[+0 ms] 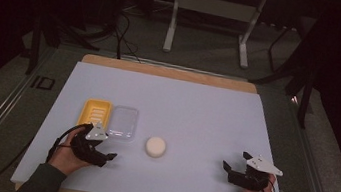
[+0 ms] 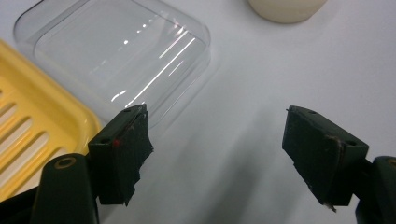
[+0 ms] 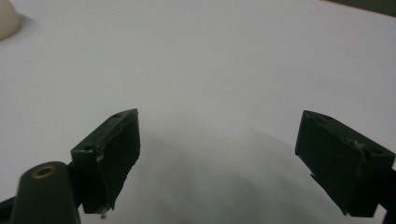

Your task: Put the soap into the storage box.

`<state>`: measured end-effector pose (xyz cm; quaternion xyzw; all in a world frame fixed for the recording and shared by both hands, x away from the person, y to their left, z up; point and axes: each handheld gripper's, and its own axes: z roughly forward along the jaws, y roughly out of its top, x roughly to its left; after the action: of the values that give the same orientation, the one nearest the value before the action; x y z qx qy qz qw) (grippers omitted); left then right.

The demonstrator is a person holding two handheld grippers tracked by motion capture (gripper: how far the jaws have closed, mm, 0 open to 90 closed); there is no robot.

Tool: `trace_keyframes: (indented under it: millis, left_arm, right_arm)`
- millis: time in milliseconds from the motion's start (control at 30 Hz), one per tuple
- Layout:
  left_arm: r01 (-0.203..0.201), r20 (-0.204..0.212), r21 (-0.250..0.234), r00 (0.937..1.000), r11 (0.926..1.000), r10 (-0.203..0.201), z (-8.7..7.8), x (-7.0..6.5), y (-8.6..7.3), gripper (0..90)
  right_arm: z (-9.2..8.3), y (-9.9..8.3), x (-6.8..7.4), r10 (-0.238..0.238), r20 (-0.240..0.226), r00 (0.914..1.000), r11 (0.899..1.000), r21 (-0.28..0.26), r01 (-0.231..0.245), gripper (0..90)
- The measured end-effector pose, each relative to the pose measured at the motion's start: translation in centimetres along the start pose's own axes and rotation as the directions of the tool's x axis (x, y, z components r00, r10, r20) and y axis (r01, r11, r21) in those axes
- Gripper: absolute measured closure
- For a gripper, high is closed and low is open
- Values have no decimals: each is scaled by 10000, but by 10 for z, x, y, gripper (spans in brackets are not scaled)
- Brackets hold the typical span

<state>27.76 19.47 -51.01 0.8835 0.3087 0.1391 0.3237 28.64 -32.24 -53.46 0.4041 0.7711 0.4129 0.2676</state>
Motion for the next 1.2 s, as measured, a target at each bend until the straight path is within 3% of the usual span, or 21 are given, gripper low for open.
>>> trace_keyframes:
  millis: [433,733,1200]
  left_arm:
    - [-464,236,140,9987,9988,461,10,-2,16,236]
    - [-509,507,36,9974,9987,506,17,-2,22,235]
    - [-957,699,274,9932,9950,936,29,-5,35,235]
  right_arm:
    - [0,0,0,-16,-5,10000,10000,21,16,140]
    - [0,0,0,-11,-4,10000,10000,41,11,140]
    - [0,0,1,-70,-32,10000,10000,56,70,141]
